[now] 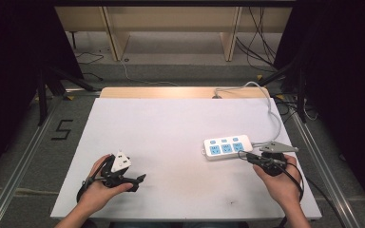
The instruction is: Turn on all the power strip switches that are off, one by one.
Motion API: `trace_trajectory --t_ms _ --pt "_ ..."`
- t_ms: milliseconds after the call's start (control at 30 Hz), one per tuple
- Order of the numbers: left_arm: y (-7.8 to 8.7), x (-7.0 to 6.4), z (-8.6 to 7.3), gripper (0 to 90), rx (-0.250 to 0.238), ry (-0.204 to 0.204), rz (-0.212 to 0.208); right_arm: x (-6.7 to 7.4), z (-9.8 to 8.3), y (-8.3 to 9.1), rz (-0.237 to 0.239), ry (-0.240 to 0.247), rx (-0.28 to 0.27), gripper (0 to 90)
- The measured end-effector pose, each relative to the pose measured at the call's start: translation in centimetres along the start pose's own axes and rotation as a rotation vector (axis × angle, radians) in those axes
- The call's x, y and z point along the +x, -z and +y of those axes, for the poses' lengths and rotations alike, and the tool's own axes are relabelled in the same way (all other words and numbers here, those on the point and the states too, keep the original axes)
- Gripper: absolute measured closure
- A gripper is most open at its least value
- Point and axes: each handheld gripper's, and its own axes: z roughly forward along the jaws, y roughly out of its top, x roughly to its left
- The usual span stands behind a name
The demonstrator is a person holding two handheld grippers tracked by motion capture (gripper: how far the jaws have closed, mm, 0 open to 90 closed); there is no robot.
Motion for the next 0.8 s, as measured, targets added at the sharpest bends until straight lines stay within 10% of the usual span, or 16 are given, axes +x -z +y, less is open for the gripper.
trace_trajectory --t_ms 800 --pt "-0.1 0.1 0.0 15.6 0.004 -0.007 0.019 -1.1 5.1 -3.6 -0.012 -0.002 0.105 90.0"
